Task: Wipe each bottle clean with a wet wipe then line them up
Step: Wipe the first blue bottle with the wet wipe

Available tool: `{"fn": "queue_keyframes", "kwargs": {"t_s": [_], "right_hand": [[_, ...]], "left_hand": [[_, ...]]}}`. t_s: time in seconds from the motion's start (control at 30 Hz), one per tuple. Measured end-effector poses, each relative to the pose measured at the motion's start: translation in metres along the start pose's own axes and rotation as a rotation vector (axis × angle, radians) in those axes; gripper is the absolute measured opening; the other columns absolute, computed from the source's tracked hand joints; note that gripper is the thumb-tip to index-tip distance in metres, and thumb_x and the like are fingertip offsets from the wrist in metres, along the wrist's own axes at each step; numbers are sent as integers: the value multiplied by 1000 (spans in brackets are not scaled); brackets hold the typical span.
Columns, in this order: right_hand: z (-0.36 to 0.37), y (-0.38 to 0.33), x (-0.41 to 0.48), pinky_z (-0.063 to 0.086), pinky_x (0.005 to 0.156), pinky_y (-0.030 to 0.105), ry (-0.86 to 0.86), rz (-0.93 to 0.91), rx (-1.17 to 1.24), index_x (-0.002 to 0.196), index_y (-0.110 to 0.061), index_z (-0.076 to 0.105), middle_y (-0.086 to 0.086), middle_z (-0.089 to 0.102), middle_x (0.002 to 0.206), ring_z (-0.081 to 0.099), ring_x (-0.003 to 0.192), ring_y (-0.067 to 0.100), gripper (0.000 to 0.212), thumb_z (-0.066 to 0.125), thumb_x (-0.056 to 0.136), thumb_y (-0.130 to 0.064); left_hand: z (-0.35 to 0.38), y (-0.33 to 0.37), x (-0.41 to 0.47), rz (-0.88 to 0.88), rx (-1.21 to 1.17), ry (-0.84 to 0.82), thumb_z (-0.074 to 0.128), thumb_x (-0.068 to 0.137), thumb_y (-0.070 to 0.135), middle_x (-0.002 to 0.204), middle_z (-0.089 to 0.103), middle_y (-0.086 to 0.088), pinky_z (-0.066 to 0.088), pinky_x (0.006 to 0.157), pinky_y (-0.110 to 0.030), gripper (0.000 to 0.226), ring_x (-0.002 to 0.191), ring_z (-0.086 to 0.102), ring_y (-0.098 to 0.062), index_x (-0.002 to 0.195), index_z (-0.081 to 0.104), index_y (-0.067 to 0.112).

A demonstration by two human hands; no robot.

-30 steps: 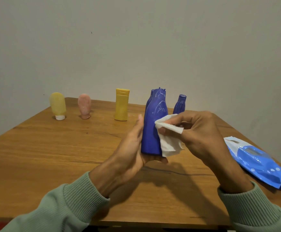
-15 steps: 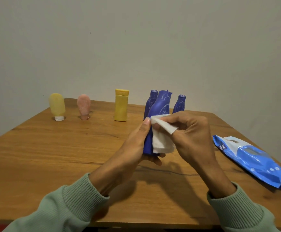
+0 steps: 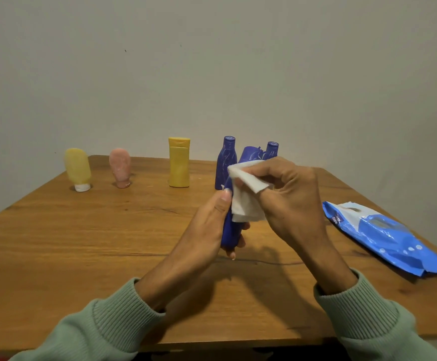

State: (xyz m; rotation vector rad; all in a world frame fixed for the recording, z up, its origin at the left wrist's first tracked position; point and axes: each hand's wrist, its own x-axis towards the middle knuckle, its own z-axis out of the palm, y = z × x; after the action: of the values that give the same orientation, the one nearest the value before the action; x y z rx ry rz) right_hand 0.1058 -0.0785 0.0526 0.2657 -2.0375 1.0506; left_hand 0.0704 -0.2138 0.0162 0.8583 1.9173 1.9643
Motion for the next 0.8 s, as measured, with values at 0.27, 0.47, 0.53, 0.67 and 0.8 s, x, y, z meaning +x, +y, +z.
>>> {"fn": "queue_keyframes", "kwargs": {"t_s": [0.27, 0.47, 0.53, 0.67, 0.8], "right_hand": [[-5, -4, 4, 48, 66, 7, 122, -7, 19, 90, -38, 62, -26, 59, 88, 61, 88, -4, 34, 73, 80, -7], [-2, -2, 2, 47, 69, 4, 89, 10, -44, 99, -24, 67, -21, 58, 88, 59, 85, -8, 27, 75, 78, -10], [-6, -1, 6, 46, 65, 4, 187, 3, -38, 95, -33, 64, -27, 56, 85, 59, 84, -10, 30, 74, 79, -9], [-7, -2, 3, 43, 63, 1, 125, 21, -30, 92, -35, 59, -30, 53, 87, 56, 86, -16, 36, 73, 79, -5], [-13, -2, 9, 49, 63, 8, 205, 22, -30, 94, -35, 63, -25, 59, 86, 62, 83, -4, 31, 73, 80, -9]], "left_hand": [[1, -3, -2, 82, 139, 29, 30, 91, 55, 97, 66, -8, 52, 62, -31, 45, 75, 65, -16, 109, 55, 22], [2, -6, -3, 125, 240, 65, 28, 90, 55, 92, 63, -3, 50, 61, -24, 43, 75, 62, -13, 106, 54, 25], [3, -7, -3, 160, 275, 67, 28, 92, 52, 91, 62, -4, 48, 58, -20, 40, 74, 61, -11, 107, 53, 25], [4, -7, -3, 175, 324, 73, 28, 90, 55, 91, 62, -4, 47, 58, -19, 43, 74, 61, -14, 105, 53, 23], [3, -8, -2, 186, 344, 71, 27, 91, 53, 91, 62, -5, 46, 59, -21, 45, 76, 61, -18, 114, 52, 22]]}}
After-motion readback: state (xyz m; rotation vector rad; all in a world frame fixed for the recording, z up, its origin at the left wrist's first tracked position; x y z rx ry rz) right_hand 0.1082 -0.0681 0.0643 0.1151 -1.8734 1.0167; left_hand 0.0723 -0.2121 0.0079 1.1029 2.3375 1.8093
